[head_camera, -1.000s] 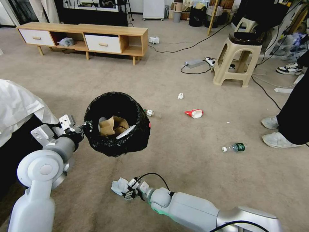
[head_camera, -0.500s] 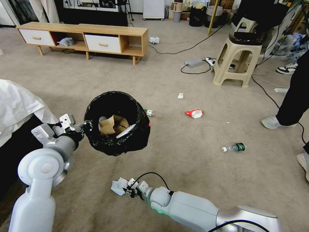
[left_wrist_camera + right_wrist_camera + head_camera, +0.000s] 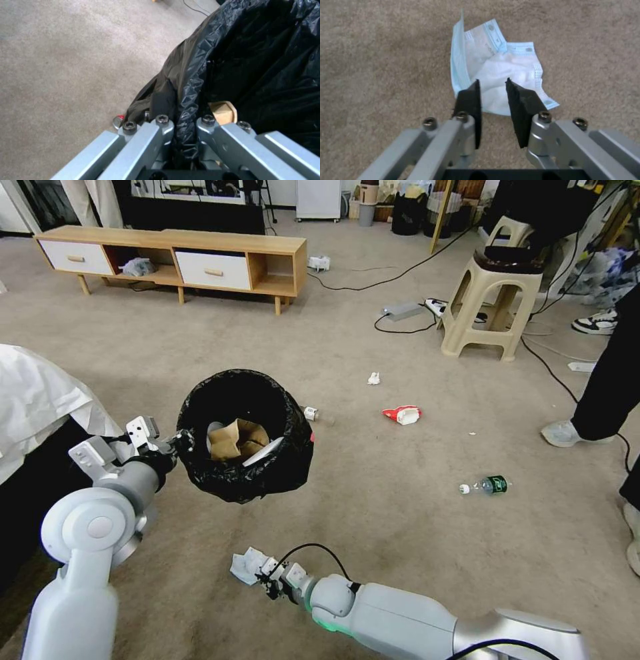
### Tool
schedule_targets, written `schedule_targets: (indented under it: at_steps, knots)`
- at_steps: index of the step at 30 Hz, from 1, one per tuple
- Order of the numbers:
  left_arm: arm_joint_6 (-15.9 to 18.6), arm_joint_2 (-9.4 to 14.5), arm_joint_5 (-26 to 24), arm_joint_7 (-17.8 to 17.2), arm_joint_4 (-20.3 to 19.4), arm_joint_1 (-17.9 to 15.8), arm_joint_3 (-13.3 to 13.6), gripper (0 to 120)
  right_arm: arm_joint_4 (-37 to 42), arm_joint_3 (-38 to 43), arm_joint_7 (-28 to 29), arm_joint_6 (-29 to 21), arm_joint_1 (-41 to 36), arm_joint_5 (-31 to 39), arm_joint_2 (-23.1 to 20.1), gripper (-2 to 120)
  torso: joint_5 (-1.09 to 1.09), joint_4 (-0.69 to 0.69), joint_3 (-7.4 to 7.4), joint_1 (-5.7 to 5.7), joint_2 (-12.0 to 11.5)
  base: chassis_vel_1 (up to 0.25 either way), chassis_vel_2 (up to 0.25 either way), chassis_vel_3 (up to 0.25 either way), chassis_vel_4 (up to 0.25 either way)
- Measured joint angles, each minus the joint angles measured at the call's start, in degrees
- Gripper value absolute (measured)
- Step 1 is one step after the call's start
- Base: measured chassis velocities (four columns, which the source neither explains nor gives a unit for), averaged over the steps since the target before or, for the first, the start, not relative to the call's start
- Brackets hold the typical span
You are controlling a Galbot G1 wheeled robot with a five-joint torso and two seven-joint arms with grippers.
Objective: Pick up the trash bin and place the garbage on the floor into it.
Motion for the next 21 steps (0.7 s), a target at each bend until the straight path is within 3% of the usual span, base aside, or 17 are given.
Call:
schedule_targets:
  at_steps: [5,8,10,14,16,21]
  knots:
    - [0.0,0.0,0.0,0.0,-0.2,-0.1,0.1,1,1.0,0.0,0.1,-0.2,0.4,0.0,0.0,45,0.0,0.0,0.0,0.0,0.0,0.0,0.0,0.0,0.0]
    - [0.0,0.0,0.0,0.0,-0.3,-0.1,0.1,1,1.0,-0.1,0.1,-0.2,0.5,-0.1,0.1,50,0.0,0.0,0.0,0.0,0.0,0.0,0.0,0.0,0.0]
    - [0.0,0.0,0.1,0.0,-0.5,0.2,0.1,1,0.9,-0.3,0.1,-0.2,0.5,-0.2,0.5,66,0.0,0.0,0.0,0.0,0.0,0.0,0.0,0.0,0.0]
    - [0.0,0.0,0.1,0.0,-0.7,0.3,0.0,1,0.9,-0.6,0.1,-0.3,0.7,-0.2,0.7,76,0.0,0.0,0.0,0.0,0.0,0.0,0.0,0.0,0.0]
    - [0.0,0.0,0.1,0.1,-0.9,0.4,-0.2,1,0.7,-1.2,0.1,-0.3,1.0,-0.2,0.7,87,0.0,0.0,0.0,0.0,0.0,0.0,0.0,0.0,0.0]
    - [0.0,-0.1,0.1,0.2,-0.9,0.4,-0.2,1,-0.1,-1.8,0.1,-0.3,1.5,0.0,1.1,98,0.0,0.0,0.0,0.0,0.0,0.0,0.0,0.0,0.0]
